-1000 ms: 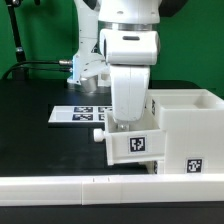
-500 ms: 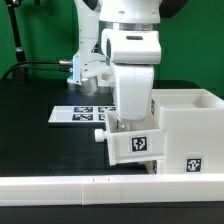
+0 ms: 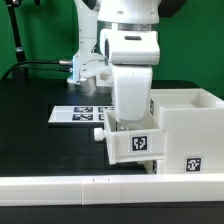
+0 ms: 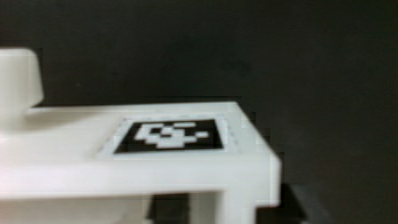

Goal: Assemble drawer

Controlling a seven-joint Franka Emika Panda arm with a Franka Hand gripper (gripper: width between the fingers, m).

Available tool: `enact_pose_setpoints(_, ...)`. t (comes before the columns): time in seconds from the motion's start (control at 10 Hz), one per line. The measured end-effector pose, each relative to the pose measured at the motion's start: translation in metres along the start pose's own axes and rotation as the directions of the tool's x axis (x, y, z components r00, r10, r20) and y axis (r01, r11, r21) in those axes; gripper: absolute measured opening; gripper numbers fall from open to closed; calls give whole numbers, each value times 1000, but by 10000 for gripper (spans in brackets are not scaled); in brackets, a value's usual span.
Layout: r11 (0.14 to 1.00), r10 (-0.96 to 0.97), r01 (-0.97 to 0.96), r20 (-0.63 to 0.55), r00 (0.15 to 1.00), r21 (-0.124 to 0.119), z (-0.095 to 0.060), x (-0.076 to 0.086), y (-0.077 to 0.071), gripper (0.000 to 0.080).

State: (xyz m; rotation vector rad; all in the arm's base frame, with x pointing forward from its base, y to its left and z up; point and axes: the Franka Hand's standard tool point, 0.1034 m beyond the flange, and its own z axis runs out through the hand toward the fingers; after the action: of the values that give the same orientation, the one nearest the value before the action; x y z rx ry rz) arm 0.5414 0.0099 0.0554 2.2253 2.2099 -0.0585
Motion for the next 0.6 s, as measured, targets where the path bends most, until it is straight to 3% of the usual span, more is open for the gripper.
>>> enact_pose_setpoints(0.1,1000,-1,1,3,1000,-7,-7,0,2,298)
enact_pose_setpoints(0.3,1000,0,0,15,1000,8,-21,-4,1,591)
enact_pose_setpoints(0.6,1000,1,-2,33,999,18,-45,-23,0,631)
